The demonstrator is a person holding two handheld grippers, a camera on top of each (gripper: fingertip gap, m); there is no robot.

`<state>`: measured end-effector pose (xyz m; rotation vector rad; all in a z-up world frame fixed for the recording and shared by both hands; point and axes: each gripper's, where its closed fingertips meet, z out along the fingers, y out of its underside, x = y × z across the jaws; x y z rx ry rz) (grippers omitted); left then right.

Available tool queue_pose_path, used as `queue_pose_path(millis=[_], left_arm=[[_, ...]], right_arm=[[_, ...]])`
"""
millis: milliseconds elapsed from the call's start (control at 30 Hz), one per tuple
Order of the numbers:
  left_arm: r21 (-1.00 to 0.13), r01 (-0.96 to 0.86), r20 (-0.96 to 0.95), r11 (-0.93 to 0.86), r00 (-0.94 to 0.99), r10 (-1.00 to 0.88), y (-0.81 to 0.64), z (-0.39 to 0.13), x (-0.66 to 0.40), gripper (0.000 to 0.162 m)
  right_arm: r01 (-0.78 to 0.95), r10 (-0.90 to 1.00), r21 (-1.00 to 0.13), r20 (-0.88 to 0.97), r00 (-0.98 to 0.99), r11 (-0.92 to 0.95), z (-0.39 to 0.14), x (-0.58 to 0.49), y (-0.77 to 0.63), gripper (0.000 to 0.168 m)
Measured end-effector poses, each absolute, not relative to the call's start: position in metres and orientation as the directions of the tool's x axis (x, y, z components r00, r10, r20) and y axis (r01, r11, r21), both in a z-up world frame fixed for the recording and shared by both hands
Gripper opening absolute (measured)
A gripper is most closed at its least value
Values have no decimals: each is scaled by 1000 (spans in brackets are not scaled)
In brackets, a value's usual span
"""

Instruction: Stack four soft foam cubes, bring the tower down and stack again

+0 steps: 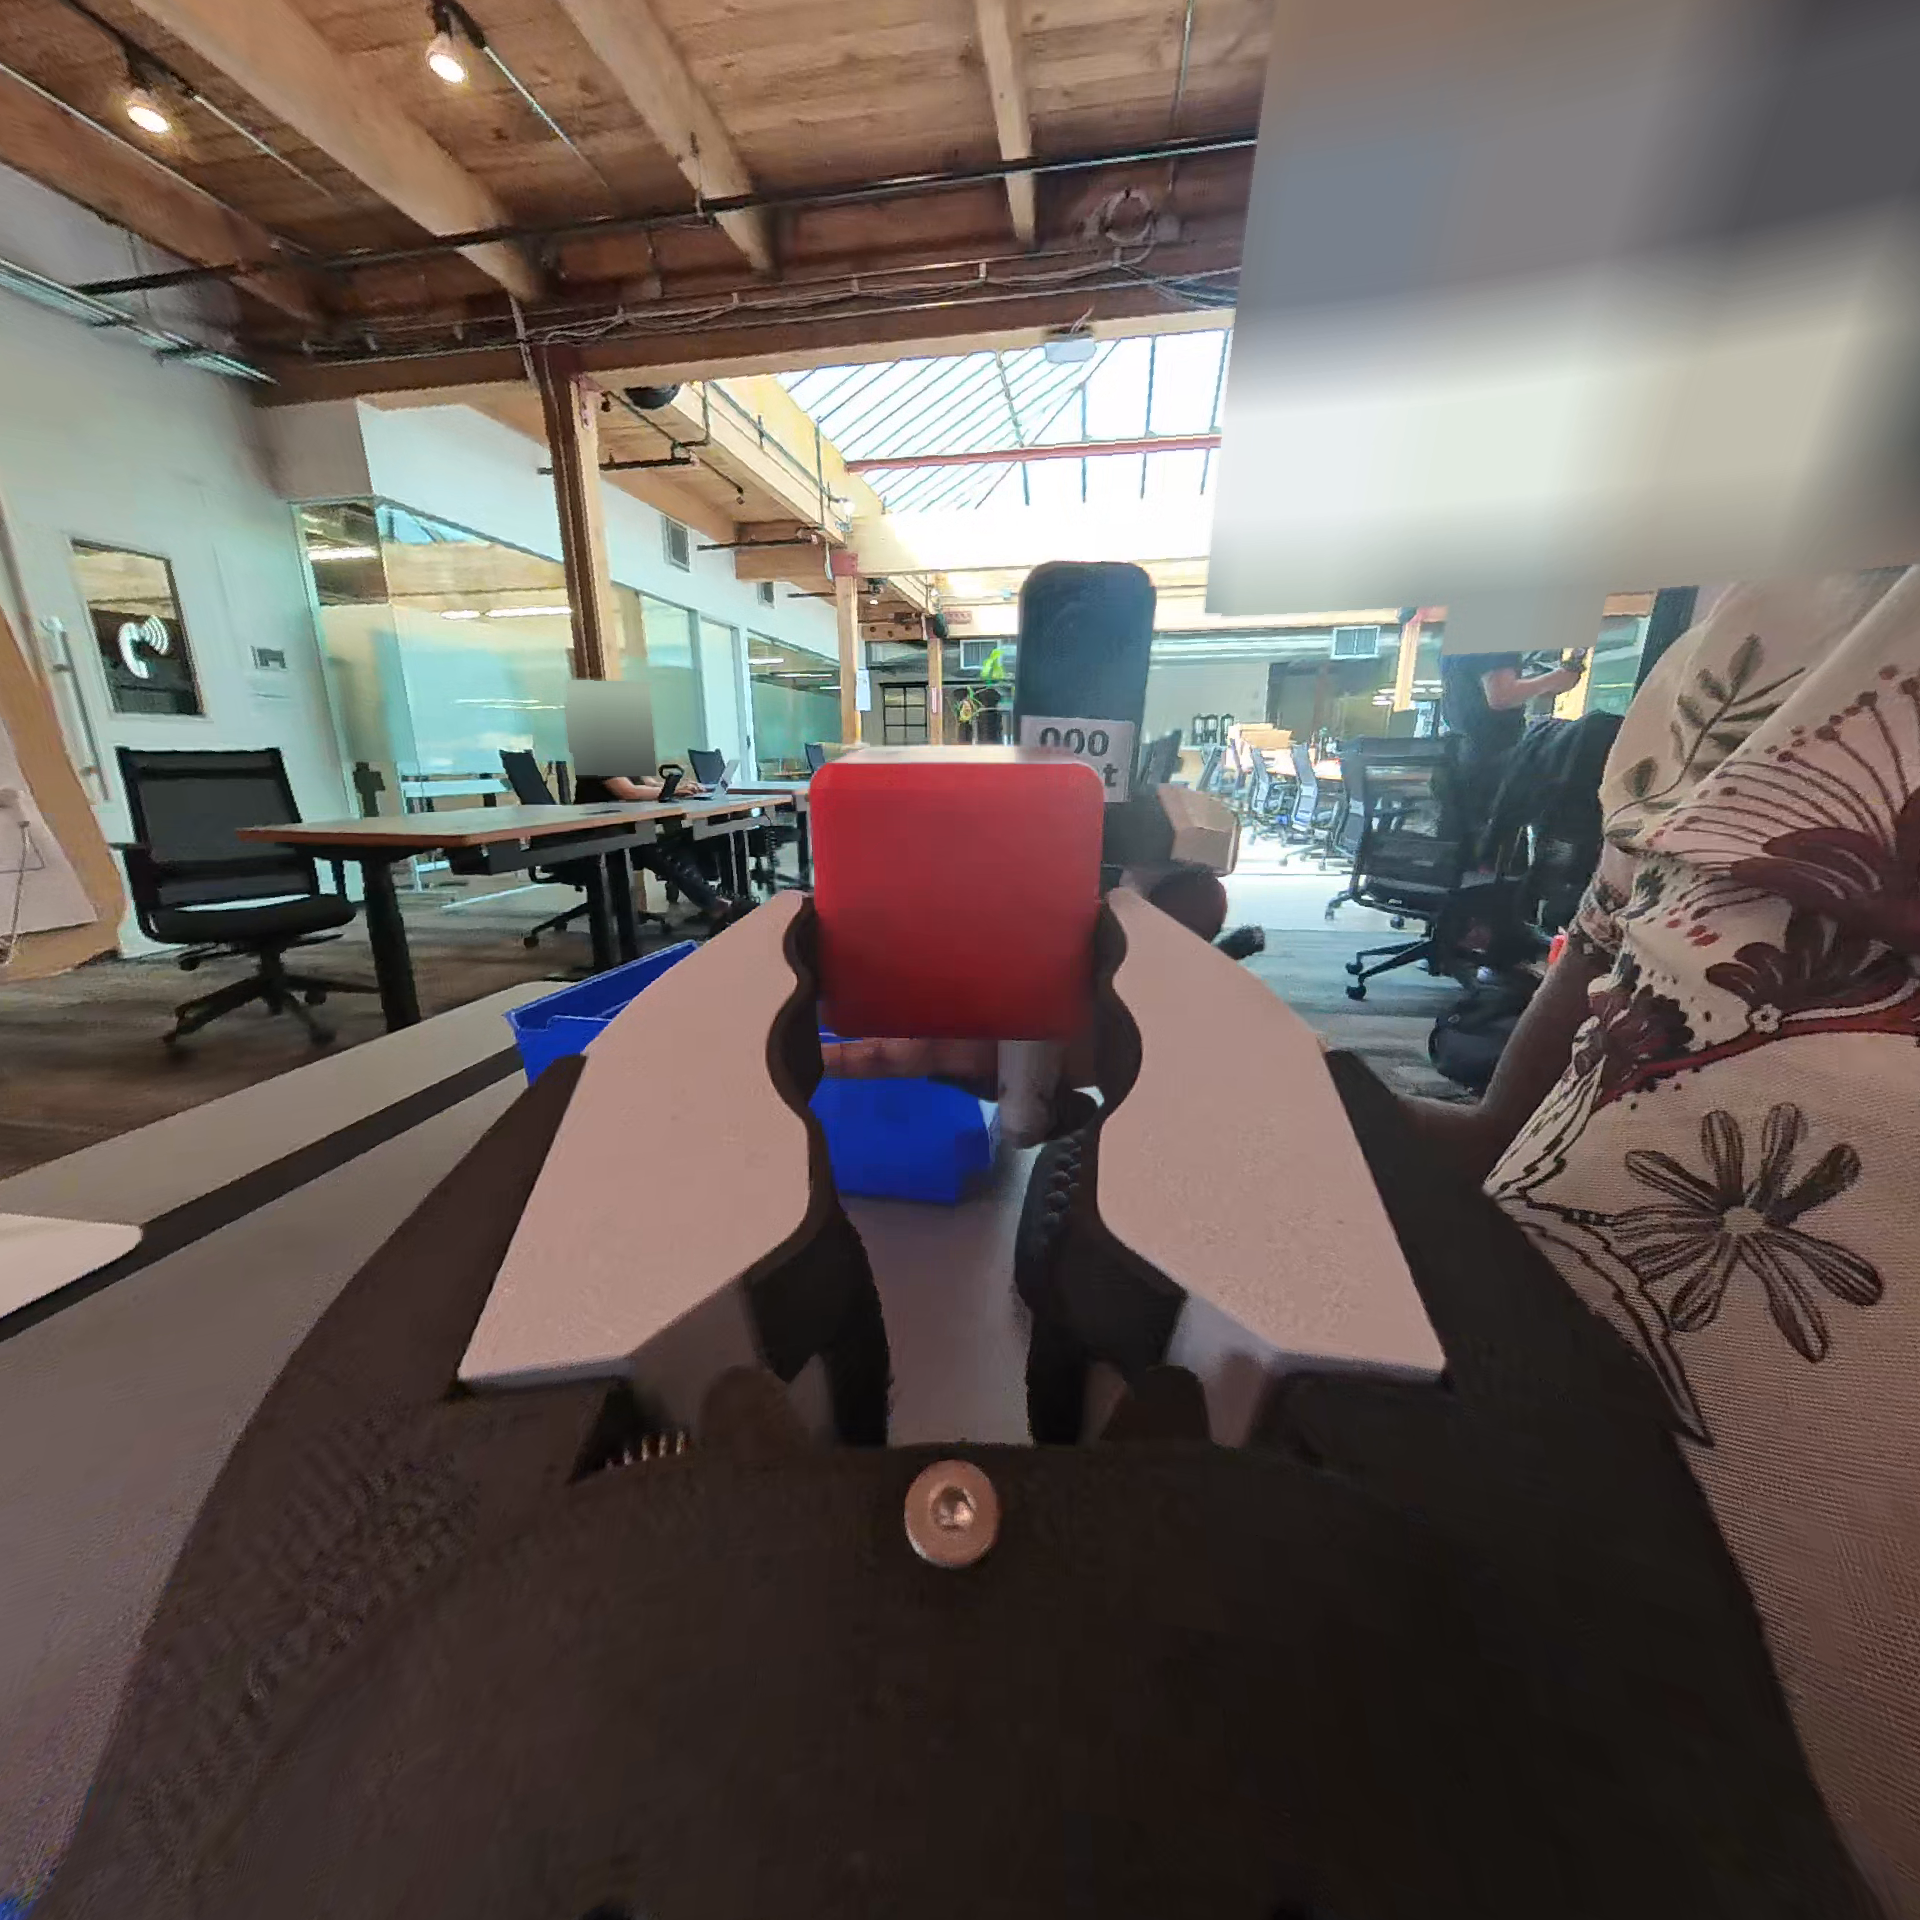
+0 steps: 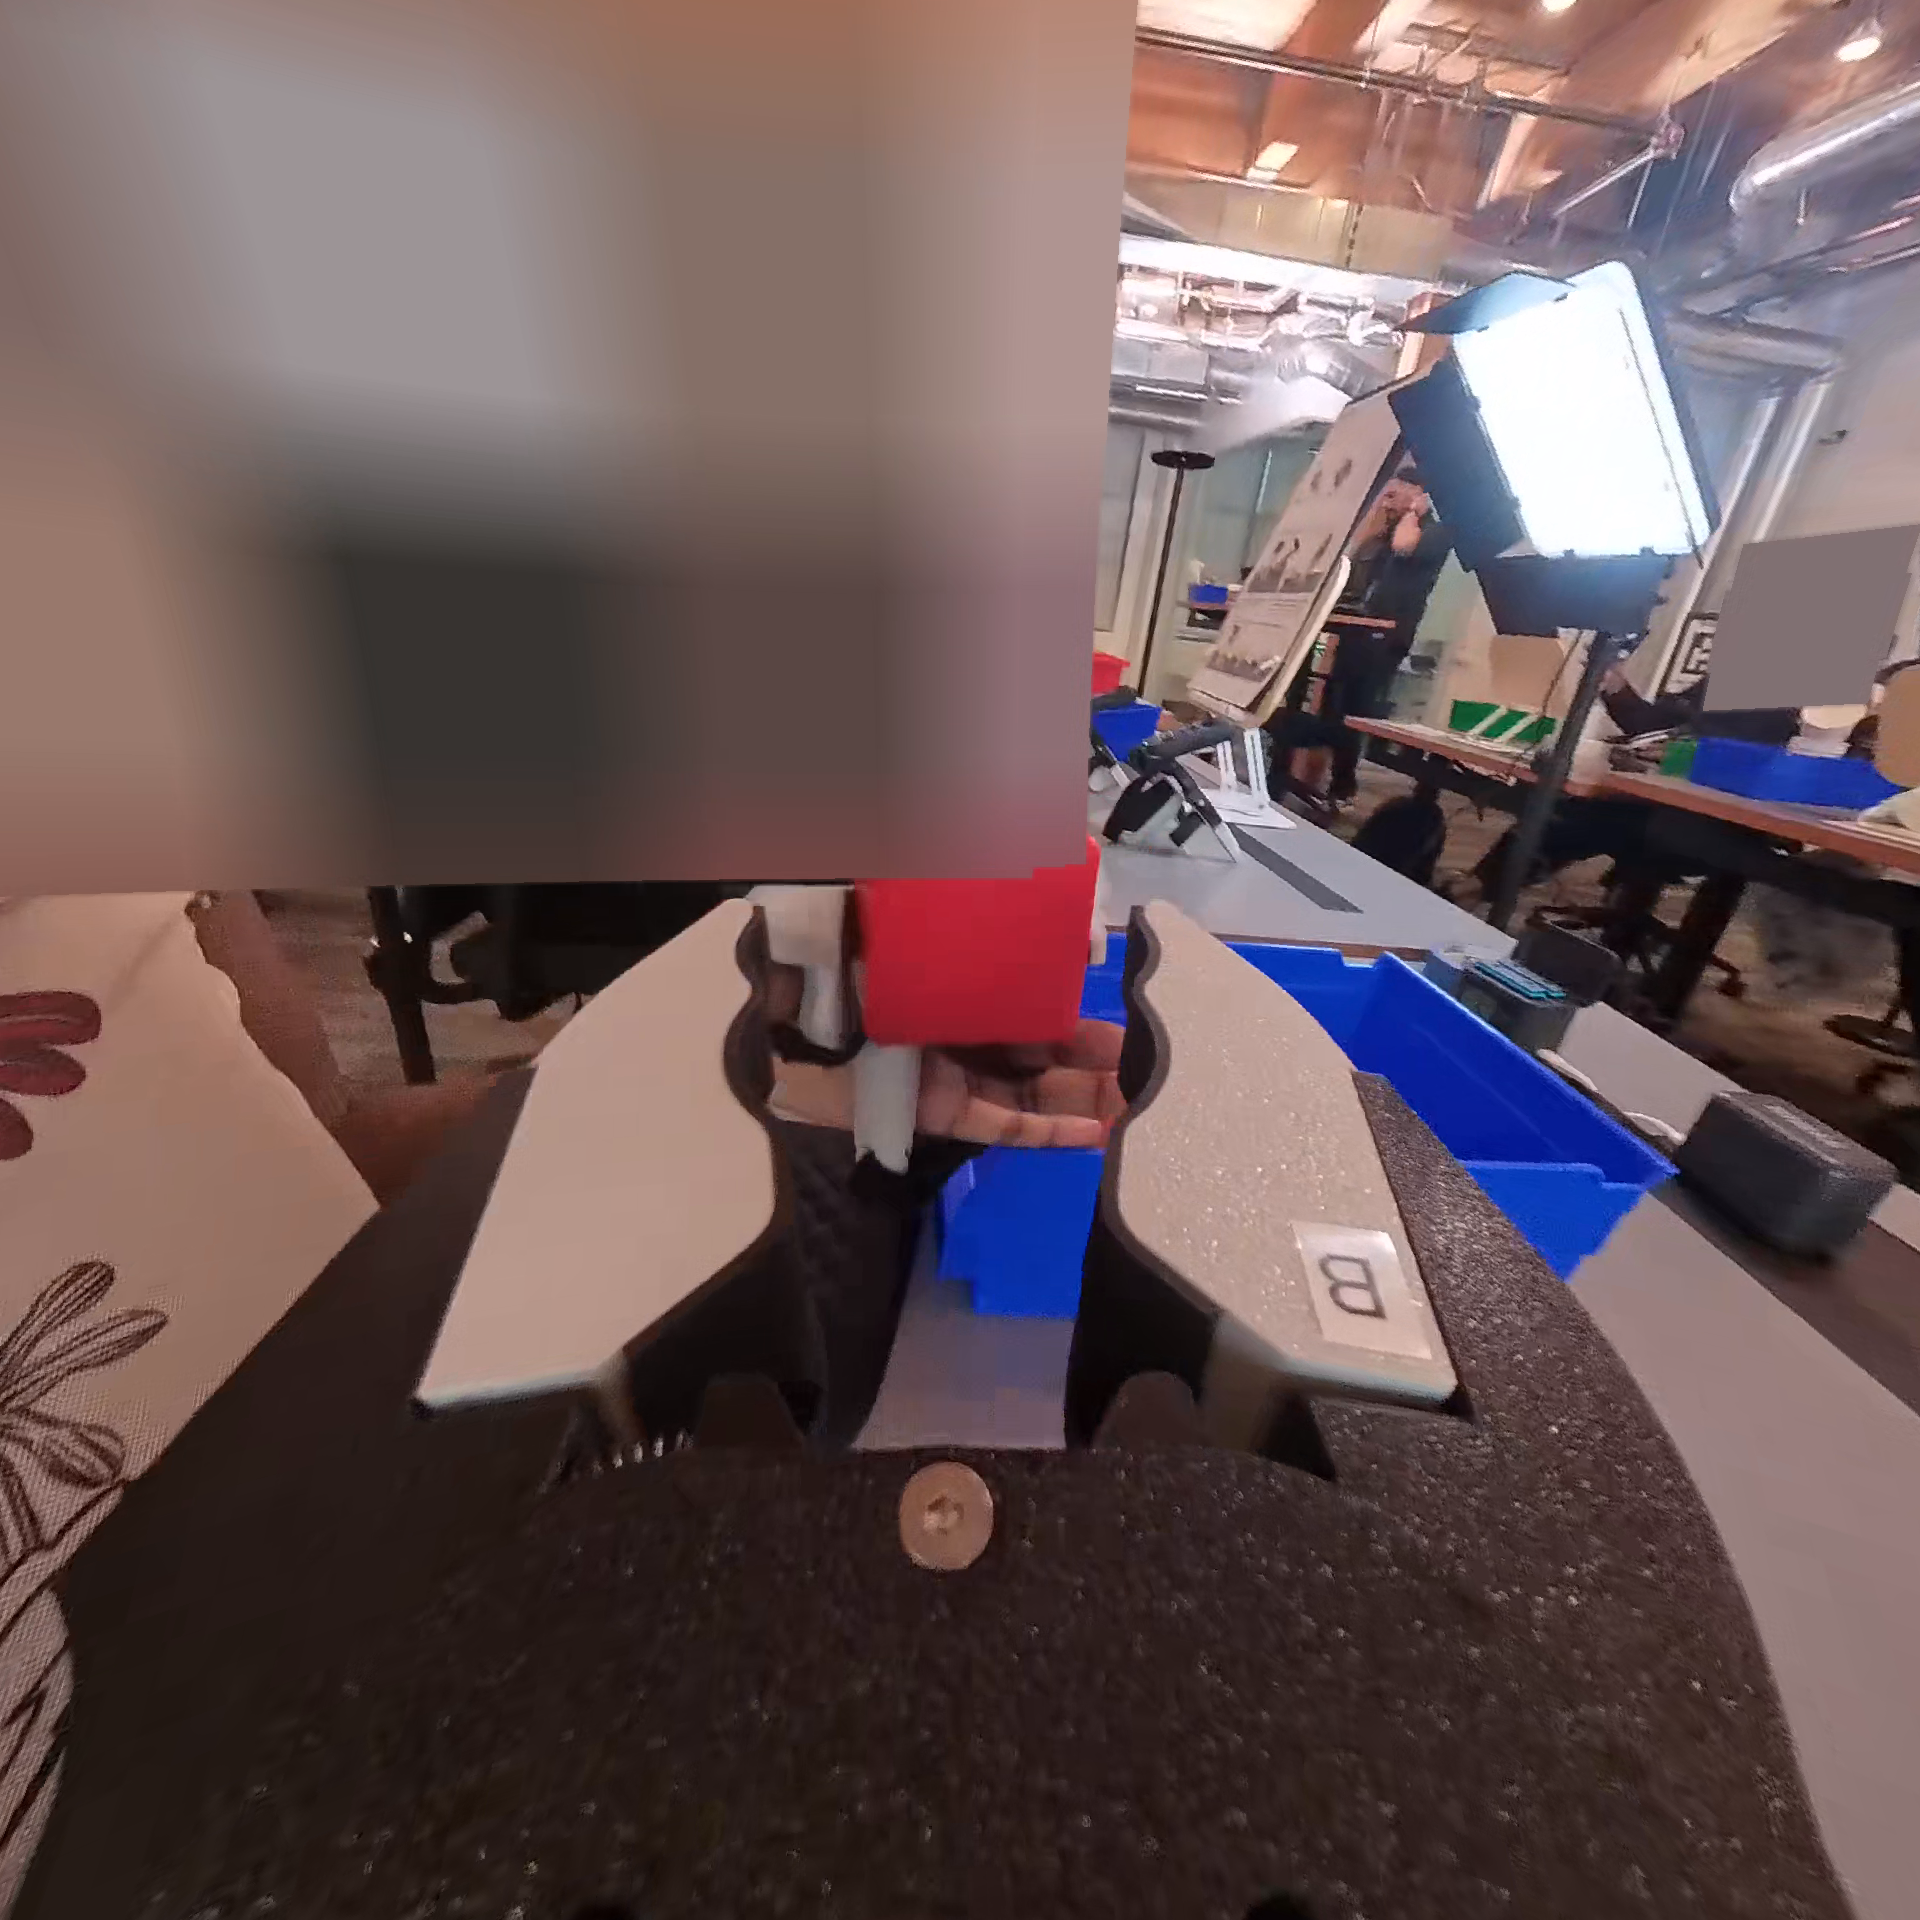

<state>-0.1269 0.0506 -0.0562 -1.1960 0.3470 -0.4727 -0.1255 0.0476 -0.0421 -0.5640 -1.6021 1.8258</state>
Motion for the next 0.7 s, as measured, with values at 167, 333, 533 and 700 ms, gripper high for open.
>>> queue_pose_path(millis=[167,333,533,700], left_arm=[[-954,143,-19,262,847,-532,52,-59,-125,49],[-983,-13,-98,183,880,-466,51,-69,-132,51],[-959,-280,-277,-56,960,-48,10,-83,-216,72],[-922,-199,-276,-333,940,203,-37,-110,-281,72]], right_arm=[[-160,693,-983,55,-719,-88,-50,-133,44,50],[-169,684,-985,153,-714,44,-56,-133,46,46],[242,702,-841,208,-681,483,-118,-155,99,45],[620,751,-493,112,-651,611,-201,-172,129,46]])
